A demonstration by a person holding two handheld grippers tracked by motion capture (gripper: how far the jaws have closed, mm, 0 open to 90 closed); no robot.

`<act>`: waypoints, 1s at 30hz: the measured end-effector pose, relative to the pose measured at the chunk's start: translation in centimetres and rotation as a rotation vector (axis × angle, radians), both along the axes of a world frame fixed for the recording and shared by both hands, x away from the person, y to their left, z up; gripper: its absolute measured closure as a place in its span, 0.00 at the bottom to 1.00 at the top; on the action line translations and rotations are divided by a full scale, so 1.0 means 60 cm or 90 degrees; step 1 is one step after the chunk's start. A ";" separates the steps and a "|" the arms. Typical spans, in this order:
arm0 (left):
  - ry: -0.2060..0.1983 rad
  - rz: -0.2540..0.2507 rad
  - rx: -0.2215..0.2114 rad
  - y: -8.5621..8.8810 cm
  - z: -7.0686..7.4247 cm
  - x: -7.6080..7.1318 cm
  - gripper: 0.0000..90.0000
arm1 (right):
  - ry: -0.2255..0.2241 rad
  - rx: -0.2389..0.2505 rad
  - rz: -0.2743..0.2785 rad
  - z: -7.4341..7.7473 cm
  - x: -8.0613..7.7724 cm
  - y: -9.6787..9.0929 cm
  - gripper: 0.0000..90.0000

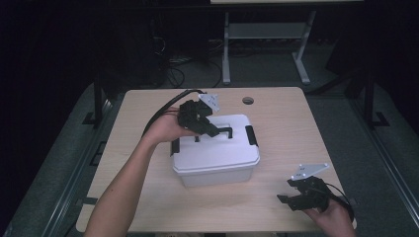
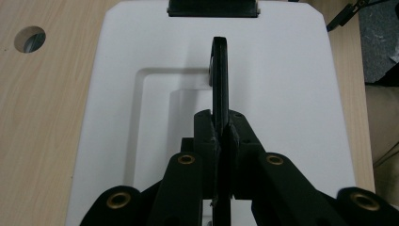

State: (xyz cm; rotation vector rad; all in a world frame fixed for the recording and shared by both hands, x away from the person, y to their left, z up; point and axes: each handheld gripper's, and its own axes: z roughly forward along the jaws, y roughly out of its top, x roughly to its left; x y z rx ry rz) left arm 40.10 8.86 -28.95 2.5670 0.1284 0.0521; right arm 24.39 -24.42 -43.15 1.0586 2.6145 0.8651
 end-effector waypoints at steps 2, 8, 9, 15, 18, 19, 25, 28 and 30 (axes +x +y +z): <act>0.005 0.002 -0.005 0.002 -0.001 0.001 0.93 | 0.000 0.000 0.000 0.000 0.000 0.000 0.37; 0.001 0.008 -0.007 0.004 -0.002 0.001 0.93 | -0.002 0.000 0.001 0.000 0.000 0.000 0.37; 0.003 0.008 -0.008 0.004 -0.002 0.002 0.92 | -0.001 0.001 0.000 0.000 0.000 0.000 0.37; 0.001 0.011 -0.010 0.005 -0.002 0.002 0.92 | -0.001 0.000 0.001 -0.001 0.000 -0.002 0.37; 0.012 0.008 -0.004 0.003 -0.004 -0.002 0.88 | -0.001 -0.001 0.000 0.000 0.001 -0.001 0.37; 0.021 0.008 -0.002 0.002 -0.006 -0.004 0.85 | -0.001 -0.001 0.000 -0.001 0.002 0.000 0.37; 0.027 0.010 0.004 0.005 -0.008 -0.009 0.79 | -0.001 -0.005 0.008 -0.002 0.004 0.005 0.37; 0.028 0.000 -0.005 0.005 -0.002 -0.017 0.74 | 0.000 -0.002 0.003 -0.001 0.003 0.004 0.37; 0.024 0.000 -0.009 0.006 0.002 -0.020 0.73 | 0.000 -0.003 0.003 0.000 0.003 0.004 0.37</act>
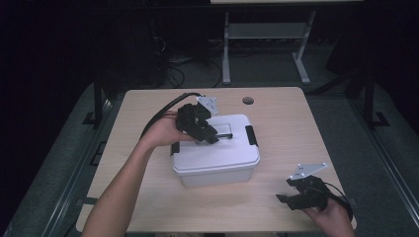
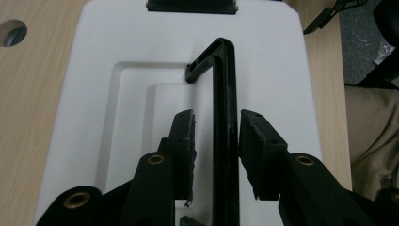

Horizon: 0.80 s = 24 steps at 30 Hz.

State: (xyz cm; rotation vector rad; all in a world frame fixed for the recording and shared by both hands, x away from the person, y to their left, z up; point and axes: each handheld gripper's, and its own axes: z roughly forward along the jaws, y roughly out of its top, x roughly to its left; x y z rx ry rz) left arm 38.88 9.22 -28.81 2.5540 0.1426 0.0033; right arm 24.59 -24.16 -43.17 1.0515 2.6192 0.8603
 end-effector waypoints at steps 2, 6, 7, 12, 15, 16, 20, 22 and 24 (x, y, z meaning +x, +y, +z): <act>-0.002 0.003 0.002 0.002 0.002 -0.002 0.72 | -0.003 -0.002 0.004 0.000 0.000 0.001 0.37; -0.001 0.003 0.006 0.008 0.006 -0.011 0.69 | 0.001 -0.002 0.006 0.000 0.000 0.005 0.37; -0.004 0.003 0.005 0.010 0.007 -0.013 0.68 | 0.001 -0.003 0.005 0.000 0.000 0.006 0.37; -0.007 0.015 0.000 0.024 0.011 -0.016 0.66 | -0.001 -0.004 0.007 0.000 0.001 0.007 0.37; -0.012 0.026 0.001 0.033 0.012 -0.016 0.63 | -0.001 -0.005 0.009 0.000 0.002 0.009 0.37; -0.012 0.030 0.000 0.036 0.013 -0.016 0.62 | -0.001 -0.006 0.009 0.000 0.002 0.010 0.37; -0.014 0.042 -0.004 0.048 0.012 -0.017 0.60 | 0.000 -0.007 0.011 -0.001 0.004 0.013 0.37; -0.014 0.046 -0.009 0.055 0.012 -0.019 0.60 | 0.001 -0.007 0.012 -0.001 0.005 0.013 0.37; -0.014 0.048 -0.009 0.061 0.013 -0.020 0.59 | 0.000 -0.010 0.012 -0.001 0.006 0.014 0.37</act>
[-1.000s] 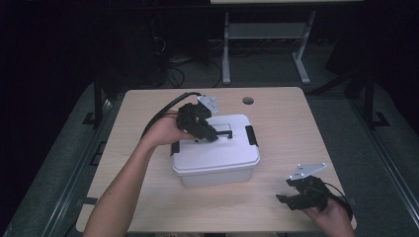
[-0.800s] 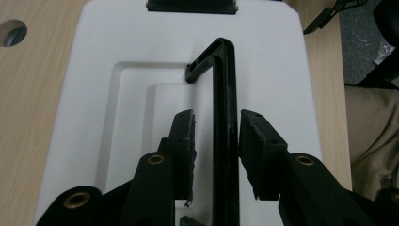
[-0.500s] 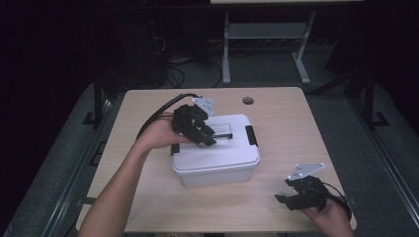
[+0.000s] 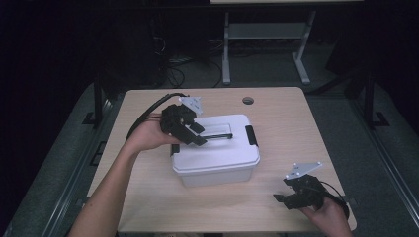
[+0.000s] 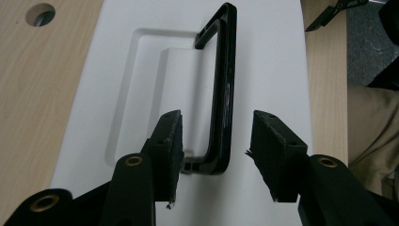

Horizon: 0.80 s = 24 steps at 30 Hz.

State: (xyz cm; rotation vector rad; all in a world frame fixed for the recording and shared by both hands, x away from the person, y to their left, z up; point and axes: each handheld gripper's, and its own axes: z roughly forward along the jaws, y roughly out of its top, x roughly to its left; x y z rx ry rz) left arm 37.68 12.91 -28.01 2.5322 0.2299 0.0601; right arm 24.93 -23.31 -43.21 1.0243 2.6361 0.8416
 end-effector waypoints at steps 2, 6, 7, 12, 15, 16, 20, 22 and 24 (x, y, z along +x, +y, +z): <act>-0.001 0.001 0.005 0.005 0.001 0.000 0.59 | 0.002 0.003 -0.002 0.000 0.000 0.001 0.37; -0.006 0.008 0.003 0.014 0.002 -0.005 0.58 | 0.003 -0.001 -0.002 0.000 0.001 0.002 0.37; -0.004 0.011 0.000 0.015 0.002 -0.005 0.58 | 0.003 -0.002 0.000 0.000 0.001 0.003 0.37; -0.006 0.022 0.005 0.025 0.000 -0.009 0.57 | 0.001 -0.005 0.001 0.001 0.004 0.003 0.36; -0.004 0.025 0.005 0.030 0.000 -0.011 0.57 | 0.001 -0.006 0.001 0.001 0.004 0.003 0.36; -0.005 0.026 0.006 0.032 0.000 -0.011 0.57 | 0.001 -0.005 0.001 0.001 0.005 0.003 0.36; -0.007 0.032 0.005 0.038 0.000 -0.014 0.57 | 0.002 -0.006 0.003 0.001 0.006 0.004 0.36; -0.009 0.033 0.006 0.042 0.000 -0.015 0.57 | 0.001 -0.006 0.003 0.001 0.006 0.004 0.36; -0.009 0.034 0.006 0.046 -0.001 -0.016 0.57 | 0.001 -0.006 0.003 0.001 0.006 0.004 0.36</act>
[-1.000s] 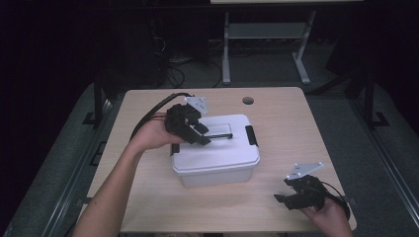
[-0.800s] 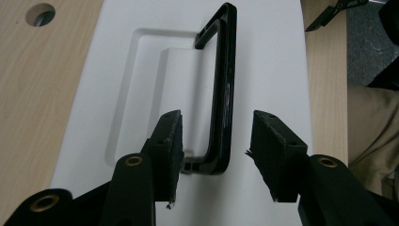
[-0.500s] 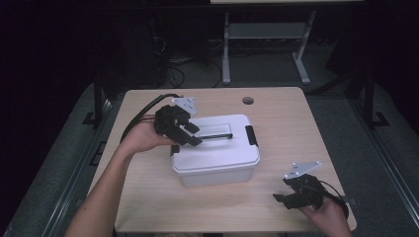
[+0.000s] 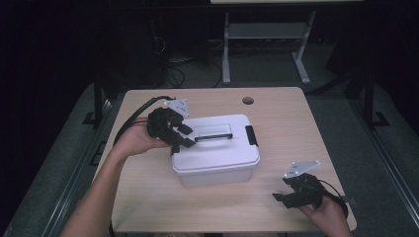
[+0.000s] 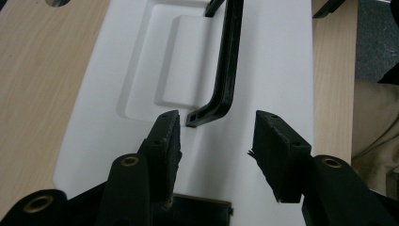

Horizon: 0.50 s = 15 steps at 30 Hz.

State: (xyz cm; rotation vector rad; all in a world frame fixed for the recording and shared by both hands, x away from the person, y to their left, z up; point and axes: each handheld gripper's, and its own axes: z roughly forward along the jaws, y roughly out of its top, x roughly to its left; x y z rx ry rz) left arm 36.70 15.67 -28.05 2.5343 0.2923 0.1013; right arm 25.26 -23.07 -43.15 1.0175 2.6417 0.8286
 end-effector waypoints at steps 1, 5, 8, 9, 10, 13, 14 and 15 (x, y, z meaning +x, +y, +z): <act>0.002 0.002 -0.002 0.002 -0.001 -0.001 0.57 | 0.000 0.000 0.000 0.000 0.000 0.000 0.36; -0.003 0.006 -0.002 0.010 0.000 -0.004 0.57 | 0.001 -0.002 0.000 0.000 0.000 0.001 0.36; -0.005 0.010 -0.003 0.017 0.001 -0.005 0.57 | 0.001 -0.001 -0.002 0.001 0.000 0.001 0.36; -0.004 0.014 -0.003 0.020 0.001 -0.006 0.57 | 0.001 -0.002 -0.003 0.001 0.000 0.001 0.36; -0.005 0.014 -0.002 0.022 0.001 -0.006 0.57 | 0.002 -0.002 -0.002 0.001 0.001 0.001 0.36; -0.006 0.017 0.000 0.030 0.000 -0.008 0.56 | 0.001 -0.005 -0.001 -0.001 0.001 0.002 0.36; -0.004 0.023 -0.004 0.033 -0.001 -0.010 0.56 | 0.001 -0.004 0.001 -0.001 0.001 0.002 0.36; -0.005 0.022 -0.003 0.035 -0.001 -0.010 0.56 | 0.002 -0.005 0.000 -0.001 0.001 0.003 0.36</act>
